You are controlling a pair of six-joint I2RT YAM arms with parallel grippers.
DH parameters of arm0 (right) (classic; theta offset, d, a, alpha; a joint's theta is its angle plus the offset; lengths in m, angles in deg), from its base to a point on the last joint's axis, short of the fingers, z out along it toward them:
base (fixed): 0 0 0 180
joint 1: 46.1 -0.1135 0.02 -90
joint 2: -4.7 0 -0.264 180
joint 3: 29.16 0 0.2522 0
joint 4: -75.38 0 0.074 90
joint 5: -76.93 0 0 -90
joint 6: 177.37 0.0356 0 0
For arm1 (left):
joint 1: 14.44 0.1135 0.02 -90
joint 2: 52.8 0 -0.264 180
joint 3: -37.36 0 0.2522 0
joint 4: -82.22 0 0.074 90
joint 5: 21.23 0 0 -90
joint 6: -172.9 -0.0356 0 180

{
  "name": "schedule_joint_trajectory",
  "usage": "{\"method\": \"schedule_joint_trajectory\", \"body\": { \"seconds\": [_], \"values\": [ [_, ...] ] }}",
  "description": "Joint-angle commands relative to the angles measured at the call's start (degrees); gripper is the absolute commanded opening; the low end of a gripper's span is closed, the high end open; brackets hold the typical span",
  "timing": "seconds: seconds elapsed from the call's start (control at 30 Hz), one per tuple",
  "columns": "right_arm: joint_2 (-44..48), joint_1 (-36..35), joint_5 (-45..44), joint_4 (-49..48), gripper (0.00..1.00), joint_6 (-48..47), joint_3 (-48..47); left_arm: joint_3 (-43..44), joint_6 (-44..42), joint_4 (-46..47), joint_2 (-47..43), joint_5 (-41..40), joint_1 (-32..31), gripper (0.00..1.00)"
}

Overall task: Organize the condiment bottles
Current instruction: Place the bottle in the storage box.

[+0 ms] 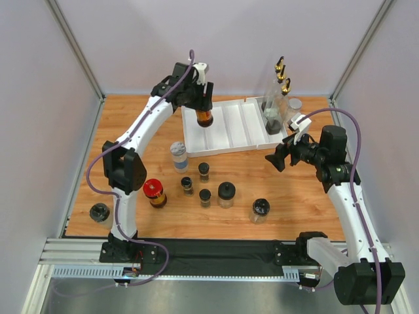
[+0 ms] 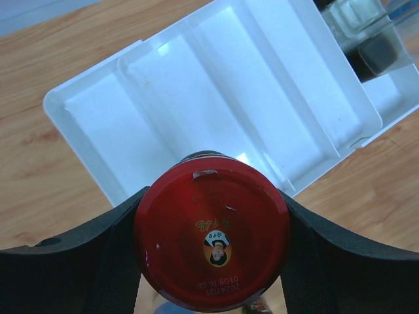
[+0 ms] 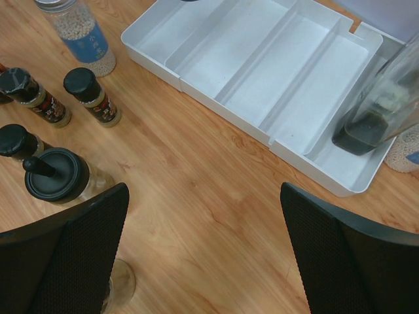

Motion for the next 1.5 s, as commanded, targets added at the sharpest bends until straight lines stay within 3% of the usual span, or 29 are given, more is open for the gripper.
{"method": "schedule_joint_trajectory", "body": {
  "seconds": [0.0,0.47,1.1,1.47],
  "values": [
    [1.28,0.27,-0.24,-0.05,1.0,-1.0,-0.9,6.6,-0.38,5.95,0.28,0.82,-2.74,0.0],
    [1.27,0.18,-2.69,0.39,1.0,-1.35,-1.34,15.74,3.22,19.12,11.27,-1.55,-9.61,0.0],
    [1.8,0.09,-4.63,1.01,1.0,-2.32,-1.78,23.66,10.08,41.79,23.75,-6.92,-12.86,0.0],
    [1.8,0.18,-5.16,1.09,1.0,-2.23,-1.87,25.33,13.16,45.41,28.06,-8.24,-13.3,0.0]
  ]
}}
